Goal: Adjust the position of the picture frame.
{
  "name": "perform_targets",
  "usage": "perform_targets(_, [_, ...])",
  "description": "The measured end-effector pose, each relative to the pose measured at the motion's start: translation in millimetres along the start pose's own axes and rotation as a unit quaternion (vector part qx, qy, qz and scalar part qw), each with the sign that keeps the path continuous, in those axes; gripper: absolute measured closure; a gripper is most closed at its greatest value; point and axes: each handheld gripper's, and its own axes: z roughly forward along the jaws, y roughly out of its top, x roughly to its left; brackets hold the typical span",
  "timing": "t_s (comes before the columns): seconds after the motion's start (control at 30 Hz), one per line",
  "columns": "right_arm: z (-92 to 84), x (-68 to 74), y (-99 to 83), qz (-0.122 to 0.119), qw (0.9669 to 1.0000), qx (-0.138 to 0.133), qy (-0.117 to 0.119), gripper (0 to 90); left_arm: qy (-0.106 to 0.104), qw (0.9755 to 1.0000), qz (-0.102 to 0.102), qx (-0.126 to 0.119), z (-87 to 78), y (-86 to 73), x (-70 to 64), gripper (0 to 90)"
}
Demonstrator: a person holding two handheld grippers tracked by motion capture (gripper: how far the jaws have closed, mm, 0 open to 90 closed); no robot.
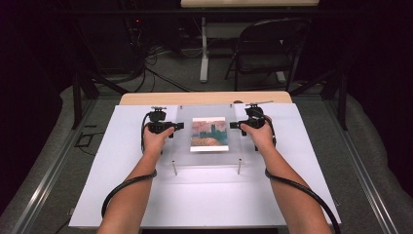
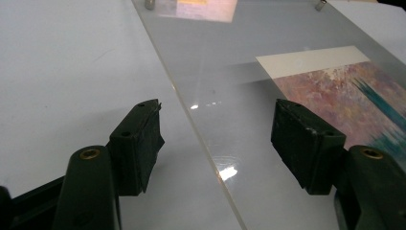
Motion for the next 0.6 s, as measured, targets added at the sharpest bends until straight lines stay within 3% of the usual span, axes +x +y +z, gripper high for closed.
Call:
perform_targets(0.2, [9.1, 3.8, -0.5, 0.021, 0.9995, -0.002, 0.025, 33.5, -0.006, 0.9999, -0.010, -0.002, 0.6, -0.7, 1.2, 34.4])
perform_targets(0.6, [13.4, 6.4, 2.4, 0.024, 0.9995, 0.006, 0.018, 29.8, -0.045, 0.9984, -0.029, 0.015, 5.7, -3.0, -2.5, 31.0])
